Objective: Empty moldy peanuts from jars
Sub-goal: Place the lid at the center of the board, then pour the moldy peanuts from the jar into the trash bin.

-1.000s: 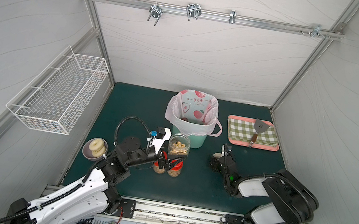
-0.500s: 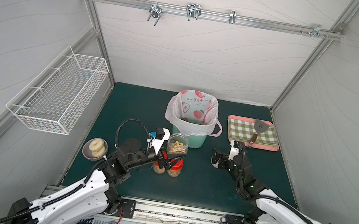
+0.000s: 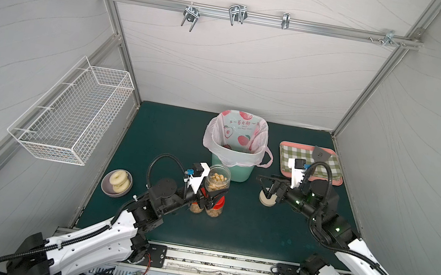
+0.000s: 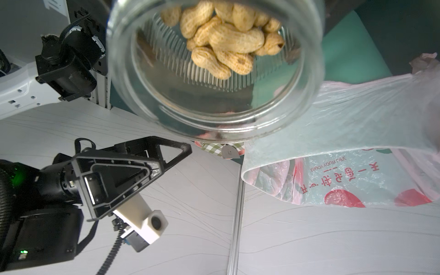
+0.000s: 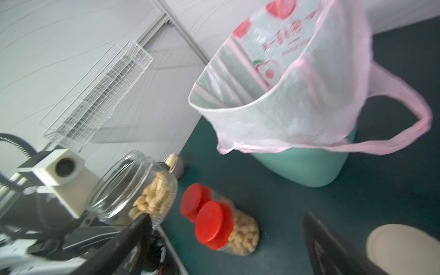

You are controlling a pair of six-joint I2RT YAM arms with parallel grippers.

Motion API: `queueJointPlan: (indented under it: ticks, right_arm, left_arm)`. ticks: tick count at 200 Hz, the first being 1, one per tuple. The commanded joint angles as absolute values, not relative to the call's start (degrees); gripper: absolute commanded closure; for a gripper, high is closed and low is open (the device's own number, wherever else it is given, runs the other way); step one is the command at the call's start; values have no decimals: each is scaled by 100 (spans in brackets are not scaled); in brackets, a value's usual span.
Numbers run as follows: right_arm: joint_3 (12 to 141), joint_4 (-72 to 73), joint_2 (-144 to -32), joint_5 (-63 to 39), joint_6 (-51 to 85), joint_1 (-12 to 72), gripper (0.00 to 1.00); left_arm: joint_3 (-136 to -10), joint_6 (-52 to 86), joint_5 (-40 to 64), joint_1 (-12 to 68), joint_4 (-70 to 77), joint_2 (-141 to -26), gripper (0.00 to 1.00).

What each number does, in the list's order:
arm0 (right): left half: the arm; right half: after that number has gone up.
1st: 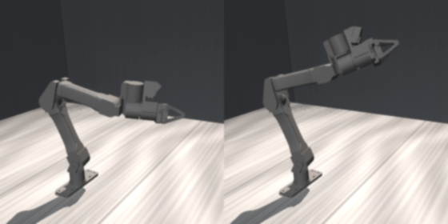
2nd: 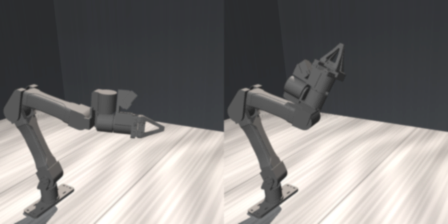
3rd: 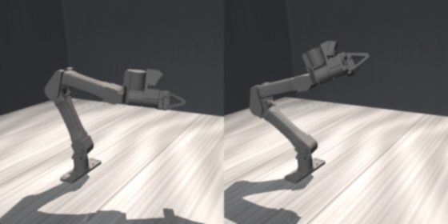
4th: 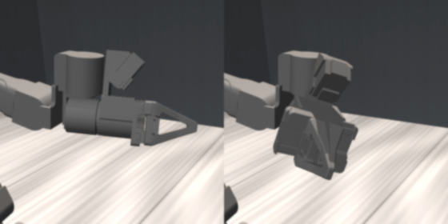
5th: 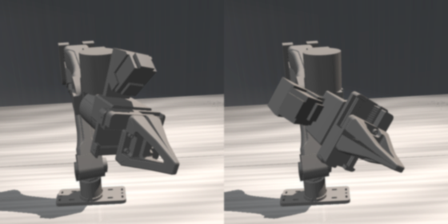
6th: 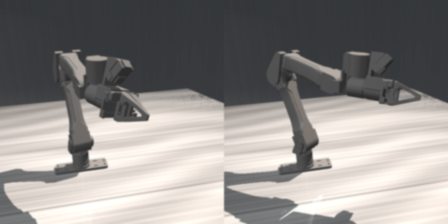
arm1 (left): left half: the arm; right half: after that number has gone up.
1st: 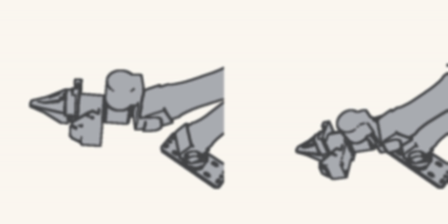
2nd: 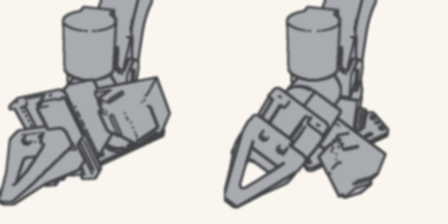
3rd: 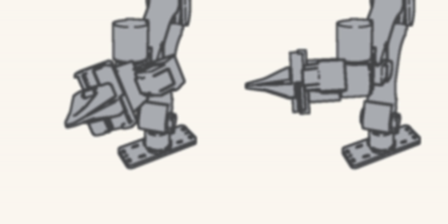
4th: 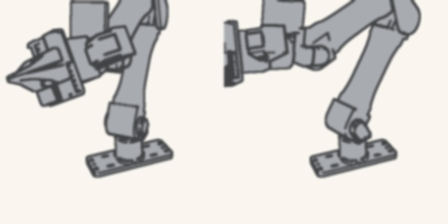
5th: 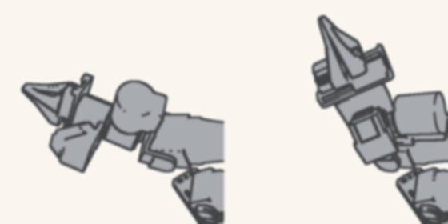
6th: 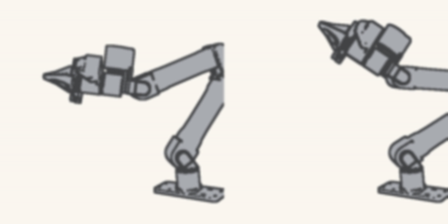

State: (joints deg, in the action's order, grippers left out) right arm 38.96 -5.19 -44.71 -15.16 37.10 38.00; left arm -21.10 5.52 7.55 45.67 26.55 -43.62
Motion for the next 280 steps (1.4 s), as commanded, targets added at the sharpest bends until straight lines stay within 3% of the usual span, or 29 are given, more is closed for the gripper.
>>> queueJointPlan:
  ticks: [1, 42, 67, 112, 171, 250, 280]
  right_arm:
    - [3833, 110, -4795, -3050, 4711, 3777, 1]
    - [3381, 2364, -5659, -4173, 6358, 3775, 1]
    - [3156, 3618, -6096, -4310, 7189, 3774, 1]
    - [3199, 3842, -6197, -4159, 7459, 3918, 1]
    - [3444, 3893, -6431, -3995, 7446, 4339, 1]
    - [3615, 5431, -7476, -4007, 8187, 4649, 1]
    - [3665, 5456, -7503, -3951, 8192, 4667, 5]
  left_arm:
    - [-2248, 264, 390, 4665, 3633, -4434, 100]
    - [-2037, 96, 138, 4822, 4287, -4641, 100]
    - [-2013, -144, -142, 4974, 4440, -4847, 100]
    - [-2040, -602, -685, 5436, 4559, -5036, 100]
    - [-2021, -590, -767, 5468, 4588, -5006, 100]
    - [-1986, -512, -742, 5476, 4610, -4908, 100]
    - [-1996, -514, -741, 5482, 4601, -4948, 100]
